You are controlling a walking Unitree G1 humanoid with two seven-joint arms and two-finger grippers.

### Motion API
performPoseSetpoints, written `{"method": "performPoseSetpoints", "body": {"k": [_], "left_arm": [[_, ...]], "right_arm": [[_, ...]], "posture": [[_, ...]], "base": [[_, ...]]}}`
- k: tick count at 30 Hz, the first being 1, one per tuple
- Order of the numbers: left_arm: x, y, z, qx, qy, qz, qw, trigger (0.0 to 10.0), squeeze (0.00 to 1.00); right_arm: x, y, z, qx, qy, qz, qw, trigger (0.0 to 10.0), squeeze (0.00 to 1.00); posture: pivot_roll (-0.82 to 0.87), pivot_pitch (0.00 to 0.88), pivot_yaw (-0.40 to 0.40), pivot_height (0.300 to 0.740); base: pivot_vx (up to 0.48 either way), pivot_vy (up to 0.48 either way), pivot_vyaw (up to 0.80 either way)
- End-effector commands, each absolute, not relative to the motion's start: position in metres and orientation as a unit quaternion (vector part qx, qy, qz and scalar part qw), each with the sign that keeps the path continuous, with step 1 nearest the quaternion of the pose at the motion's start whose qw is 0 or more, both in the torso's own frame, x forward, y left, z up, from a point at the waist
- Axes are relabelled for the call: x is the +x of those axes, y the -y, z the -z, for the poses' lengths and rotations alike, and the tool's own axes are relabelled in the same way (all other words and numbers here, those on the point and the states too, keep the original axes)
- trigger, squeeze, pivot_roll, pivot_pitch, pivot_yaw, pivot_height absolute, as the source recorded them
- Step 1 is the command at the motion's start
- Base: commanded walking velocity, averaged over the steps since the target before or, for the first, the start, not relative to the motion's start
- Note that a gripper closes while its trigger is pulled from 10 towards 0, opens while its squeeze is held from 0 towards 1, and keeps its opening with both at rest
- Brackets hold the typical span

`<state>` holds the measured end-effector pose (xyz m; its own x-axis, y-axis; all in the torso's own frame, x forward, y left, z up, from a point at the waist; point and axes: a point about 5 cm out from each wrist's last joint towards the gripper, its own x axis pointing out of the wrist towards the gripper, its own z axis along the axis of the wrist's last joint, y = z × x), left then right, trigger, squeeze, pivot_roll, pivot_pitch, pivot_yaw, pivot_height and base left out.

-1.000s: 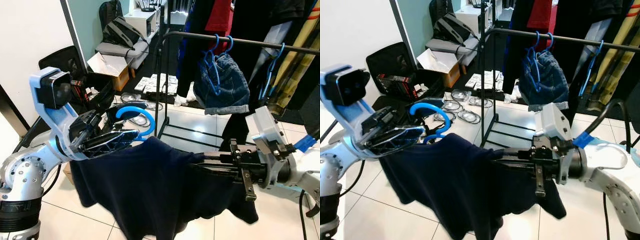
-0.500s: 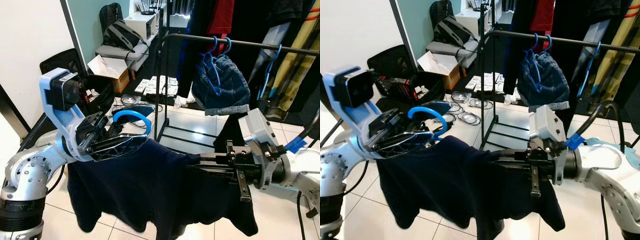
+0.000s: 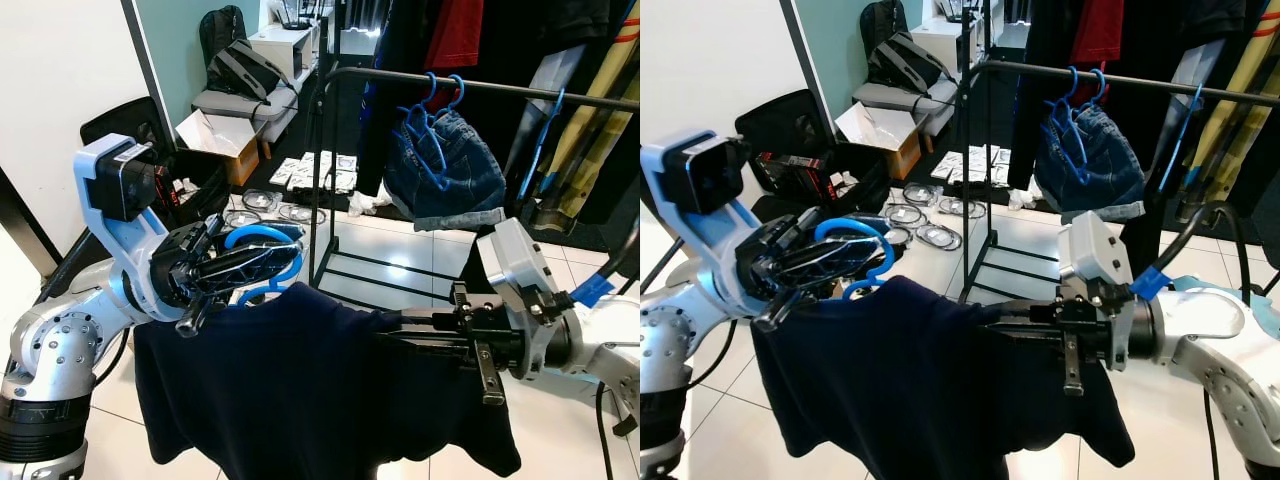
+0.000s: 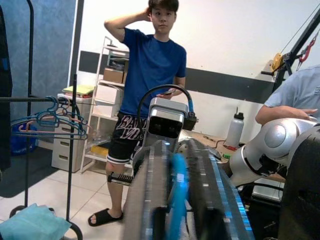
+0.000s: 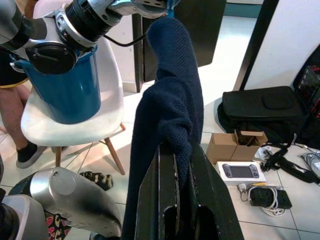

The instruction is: Hang hanger

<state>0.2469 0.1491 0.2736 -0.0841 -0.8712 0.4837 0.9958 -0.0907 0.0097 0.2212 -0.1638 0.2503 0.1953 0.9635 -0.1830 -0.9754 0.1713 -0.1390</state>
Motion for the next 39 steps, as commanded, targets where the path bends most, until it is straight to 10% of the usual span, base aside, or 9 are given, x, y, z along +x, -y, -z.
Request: {"method": "performPoseSetpoints", "body": {"k": [1, 17, 18, 19, 23, 24, 39], "left_arm": [[0.244, -0.147, -0.277, -0.164, 0.177, 0.725, 0.645, 0.0, 0.00], [0.244, -0.148, -0.280, -0.156, 0.179, 0.728, 0.643, 0.0, 0.00], [0.245, -0.148, -0.281, -0.155, 0.182, 0.727, 0.643, 0.0, 0.00], [0.245, -0.148, -0.283, -0.155, 0.185, 0.727, 0.643, 0.0, 0.00], [0.246, -0.147, -0.286, -0.153, 0.192, 0.725, 0.644, 0.0, 0.00], [0.246, -0.147, -0.288, -0.152, 0.195, 0.724, 0.644, 0.0, 0.00], [0.248, -0.152, -0.298, -0.121, 0.200, 0.729, 0.643, 0.0, 0.00]], "right_arm": [[0.220, 0.162, -0.254, -0.110, -0.019, -0.641, 0.760, 0.0, 0.00], [0.222, 0.163, -0.258, -0.106, -0.008, -0.640, 0.761, 0.0, 0.00], [0.224, 0.163, -0.258, -0.113, -0.005, -0.629, 0.769, 0.8, 0.00], [0.227, 0.163, -0.257, -0.115, -0.007, -0.620, 0.776, 10.0, 0.00], [0.231, 0.163, -0.257, -0.113, 0.000, -0.606, 0.787, 10.0, 0.00], [0.233, 0.164, -0.257, -0.109, 0.005, -0.601, 0.792, 10.0, 0.89], [0.232, 0.183, -0.264, -0.113, 0.011, -0.580, 0.807, 10.0, 1.00]], "posture": [[-0.08, 0.003, 0.025, 0.740], [-0.08, 0.003, 0.026, 0.740], [-0.08, 0.003, 0.026, 0.740], [-0.08, 0.003, 0.026, 0.740], [-0.08, 0.002, 0.026, 0.740], [-0.08, 0.002, 0.026, 0.740], [-0.08, 0.000, 0.031, 0.740]], "base": [[0.000, 0.000, 0.00], [0.000, 0.000, 0.00], [0.000, 0.000, 0.00], [0.000, 0.000, 0.00], [0.000, 0.000, 0.00], [0.000, 0.000, 0.00], [0.000, 0.000, 0.00]]}}
